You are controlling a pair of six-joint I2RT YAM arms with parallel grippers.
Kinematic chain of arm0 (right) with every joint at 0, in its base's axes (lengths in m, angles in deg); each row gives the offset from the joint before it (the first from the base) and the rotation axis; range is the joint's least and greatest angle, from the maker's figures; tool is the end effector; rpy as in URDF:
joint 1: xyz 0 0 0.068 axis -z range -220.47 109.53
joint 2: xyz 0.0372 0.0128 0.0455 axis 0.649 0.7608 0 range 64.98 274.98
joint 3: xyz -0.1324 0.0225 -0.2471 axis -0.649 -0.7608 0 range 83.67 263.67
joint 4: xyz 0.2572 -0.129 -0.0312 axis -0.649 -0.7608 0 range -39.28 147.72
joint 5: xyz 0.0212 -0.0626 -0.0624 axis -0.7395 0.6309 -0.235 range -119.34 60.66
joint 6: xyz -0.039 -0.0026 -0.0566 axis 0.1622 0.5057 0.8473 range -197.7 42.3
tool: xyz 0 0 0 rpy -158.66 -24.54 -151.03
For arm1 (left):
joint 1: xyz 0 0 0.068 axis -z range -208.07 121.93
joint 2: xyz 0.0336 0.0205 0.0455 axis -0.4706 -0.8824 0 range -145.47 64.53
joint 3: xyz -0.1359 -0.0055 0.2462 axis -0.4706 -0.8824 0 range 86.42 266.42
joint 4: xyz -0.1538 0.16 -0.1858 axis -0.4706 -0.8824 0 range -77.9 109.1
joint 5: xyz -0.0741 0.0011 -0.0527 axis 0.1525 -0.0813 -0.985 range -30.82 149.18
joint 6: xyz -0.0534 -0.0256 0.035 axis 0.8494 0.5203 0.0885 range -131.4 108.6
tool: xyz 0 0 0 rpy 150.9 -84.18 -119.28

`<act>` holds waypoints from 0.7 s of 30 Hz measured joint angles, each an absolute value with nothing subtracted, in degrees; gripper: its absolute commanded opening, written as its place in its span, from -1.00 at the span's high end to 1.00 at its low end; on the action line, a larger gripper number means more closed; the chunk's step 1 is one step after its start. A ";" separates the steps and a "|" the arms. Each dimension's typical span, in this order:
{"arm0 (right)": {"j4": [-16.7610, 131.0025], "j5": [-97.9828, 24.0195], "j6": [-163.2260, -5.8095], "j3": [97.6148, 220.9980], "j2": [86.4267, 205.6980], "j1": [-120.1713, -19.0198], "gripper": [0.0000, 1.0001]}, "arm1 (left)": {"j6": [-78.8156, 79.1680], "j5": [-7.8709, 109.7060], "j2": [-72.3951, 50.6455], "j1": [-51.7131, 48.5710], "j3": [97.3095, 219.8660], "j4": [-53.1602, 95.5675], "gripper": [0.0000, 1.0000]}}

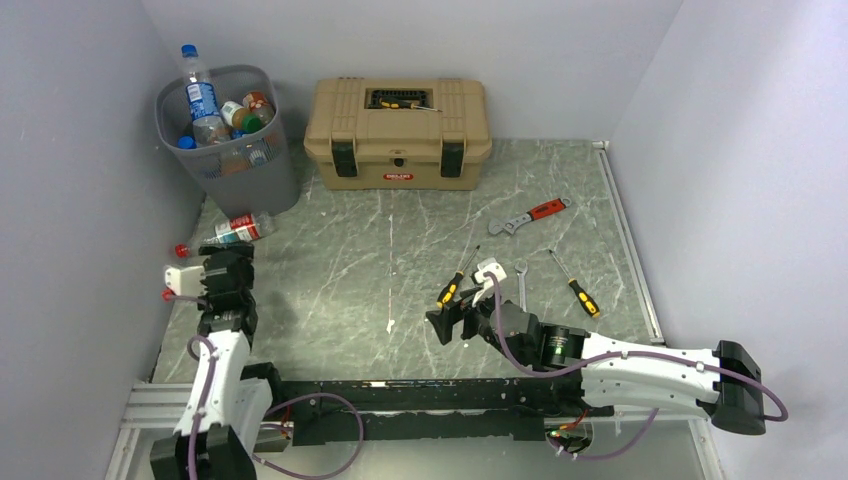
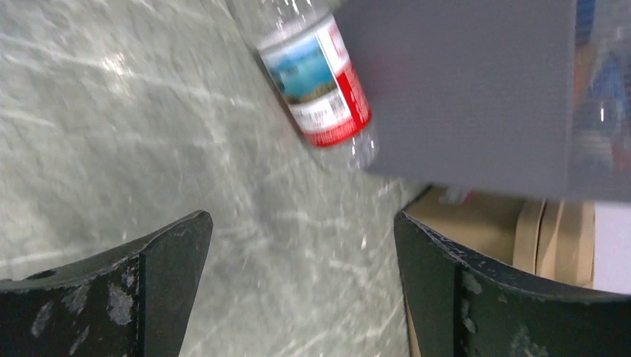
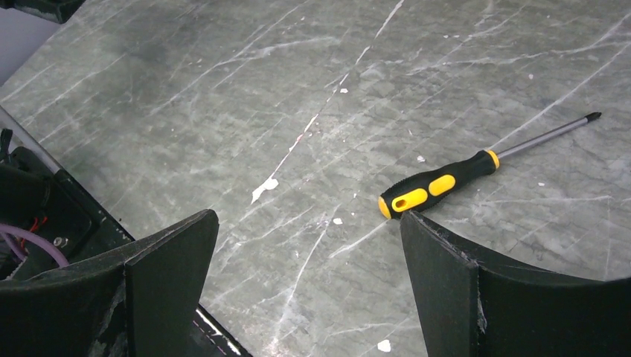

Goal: Put the plastic bottles in the bin
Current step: Pick up the plastic bottle from the corner of the board.

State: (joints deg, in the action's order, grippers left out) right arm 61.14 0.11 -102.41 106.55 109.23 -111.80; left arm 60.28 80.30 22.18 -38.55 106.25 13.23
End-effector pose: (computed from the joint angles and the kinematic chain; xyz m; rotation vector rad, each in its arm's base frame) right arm 0.0960 0.1984 0.2218 -0.4107 1.8535 0.6802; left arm 0.1987 0.0571 0.1875 -1.5042 1.3819 -0.2905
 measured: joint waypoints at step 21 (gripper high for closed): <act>60.37 -2.42 -103.88 104.91 107.46 -111.80 -0.94 | 69.28 73.37 -16.66 -57.28 107.85 48.16 -0.79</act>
